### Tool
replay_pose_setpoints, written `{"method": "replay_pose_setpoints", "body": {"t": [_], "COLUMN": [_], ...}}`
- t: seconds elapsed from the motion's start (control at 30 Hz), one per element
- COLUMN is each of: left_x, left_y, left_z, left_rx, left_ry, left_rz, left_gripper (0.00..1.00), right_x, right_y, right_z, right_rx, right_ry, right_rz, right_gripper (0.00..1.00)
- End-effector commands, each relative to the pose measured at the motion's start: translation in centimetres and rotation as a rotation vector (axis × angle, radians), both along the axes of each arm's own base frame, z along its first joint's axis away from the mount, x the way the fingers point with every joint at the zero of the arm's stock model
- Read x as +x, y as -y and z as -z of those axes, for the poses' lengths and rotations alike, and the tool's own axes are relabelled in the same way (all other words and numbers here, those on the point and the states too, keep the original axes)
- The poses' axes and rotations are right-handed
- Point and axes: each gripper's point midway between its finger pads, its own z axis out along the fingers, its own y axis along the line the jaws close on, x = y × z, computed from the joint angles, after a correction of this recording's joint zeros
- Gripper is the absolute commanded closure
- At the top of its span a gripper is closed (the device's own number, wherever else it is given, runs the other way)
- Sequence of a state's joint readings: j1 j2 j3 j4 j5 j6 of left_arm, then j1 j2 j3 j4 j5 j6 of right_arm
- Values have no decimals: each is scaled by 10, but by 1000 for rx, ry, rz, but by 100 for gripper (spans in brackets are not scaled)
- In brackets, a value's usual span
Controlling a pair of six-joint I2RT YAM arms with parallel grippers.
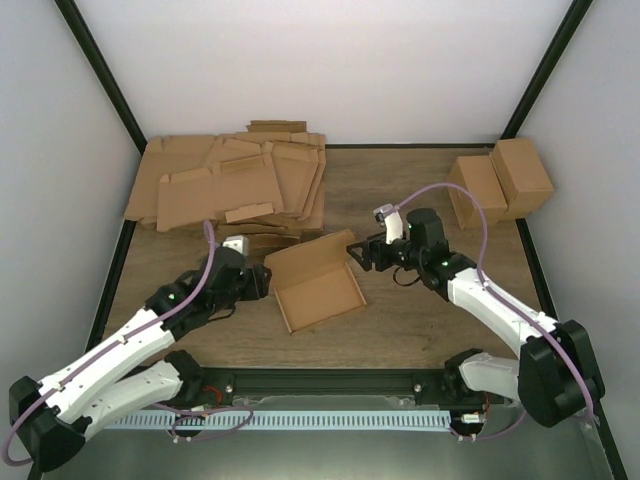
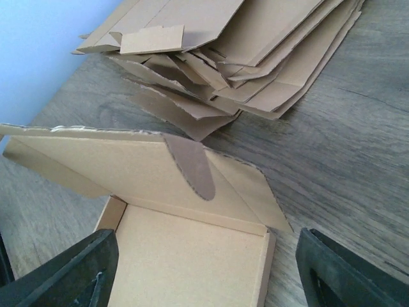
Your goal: Fold the paper box
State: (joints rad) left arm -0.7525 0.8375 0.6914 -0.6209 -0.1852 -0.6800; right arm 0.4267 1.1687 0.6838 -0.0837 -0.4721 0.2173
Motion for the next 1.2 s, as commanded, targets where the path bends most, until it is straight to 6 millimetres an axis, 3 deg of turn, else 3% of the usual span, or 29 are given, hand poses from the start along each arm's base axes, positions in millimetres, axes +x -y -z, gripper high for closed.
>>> {"method": "replay_pose_setpoints", "body": {"t": [0.0, 0.23, 0.37, 0.53, 0.6, 0.73, 0.87, 1.17], "left_x": [1, 5, 12, 22, 25, 27, 28, 30], "left_y": [12, 31, 33, 28, 29, 32, 36, 46], "left_z": [-3, -1, 1, 0, -4, -4, -5, -12], "left_rx": [-70, -76, -44, 20, 19, 20, 8, -46], "left_ry": [11, 2, 0, 5, 16, 15, 9, 12], "left_rz": [33, 103, 103, 63, 63, 69, 73, 86], "left_gripper": [39, 41, 44, 48, 52, 69, 77, 86], "right_x": [17, 27, 37, 42, 43, 37, 31, 15], "right_y": [-5, -12, -12, -23, -25, -28, -30, -26], "right_z": [-18, -21, -10, -10, -13, -13, -7, 5], "right_rx": [-10, 0, -25, -3, 4, 28, 13, -63], "right_ry": [128, 179, 176, 179, 188, 169, 133, 45], "right_rz": [-25, -46, -28, -77, -85, -106, -100, 43], "right_gripper": [22, 17, 11, 14, 23, 42, 64, 86]}}
